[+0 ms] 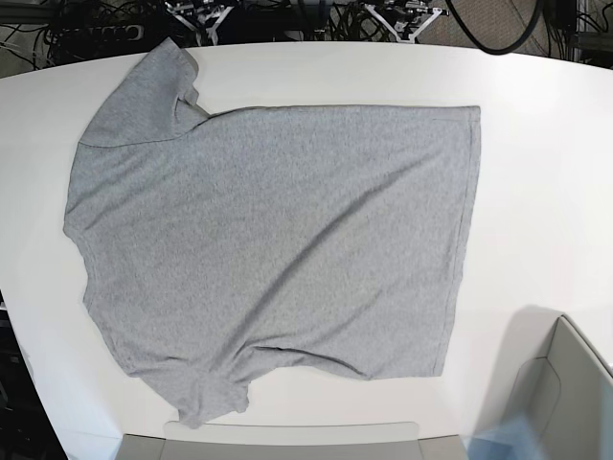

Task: Fold the T-shirt properly

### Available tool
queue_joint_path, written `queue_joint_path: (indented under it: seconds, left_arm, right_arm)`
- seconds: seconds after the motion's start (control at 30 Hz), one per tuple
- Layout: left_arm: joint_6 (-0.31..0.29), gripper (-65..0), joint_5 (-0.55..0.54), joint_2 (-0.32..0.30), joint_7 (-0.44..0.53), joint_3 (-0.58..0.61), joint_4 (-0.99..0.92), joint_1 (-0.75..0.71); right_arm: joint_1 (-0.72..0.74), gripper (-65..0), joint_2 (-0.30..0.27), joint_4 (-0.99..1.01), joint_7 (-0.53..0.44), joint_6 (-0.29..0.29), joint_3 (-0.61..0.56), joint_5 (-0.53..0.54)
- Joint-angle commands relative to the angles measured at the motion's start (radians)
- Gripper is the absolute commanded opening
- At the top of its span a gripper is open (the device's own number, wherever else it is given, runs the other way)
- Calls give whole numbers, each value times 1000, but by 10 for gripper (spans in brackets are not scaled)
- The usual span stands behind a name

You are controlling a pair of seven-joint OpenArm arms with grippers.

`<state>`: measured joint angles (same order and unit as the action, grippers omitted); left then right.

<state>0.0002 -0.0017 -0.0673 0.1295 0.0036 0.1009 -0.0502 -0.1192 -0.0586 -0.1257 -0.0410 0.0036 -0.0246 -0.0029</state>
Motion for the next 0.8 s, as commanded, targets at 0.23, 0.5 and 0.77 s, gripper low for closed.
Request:
queue_joint_path:
  seconds: [0.23, 0.5, 0.77]
  left_arm:
    - [4, -650, -4, -1, 97, -3, 0, -44]
    - [5, -650, -4, 13, 348, -3, 7, -122]
    - [5, -650, -4, 11, 401, -3, 501, -380]
  right_arm:
    - [-98, -648, -2, -160, -17, 3, 2, 1]
    - [-250, -648, -34, -429, -6, 3, -2, 1]
    - [-350, -649, -91, -607, -6, 3, -8, 119]
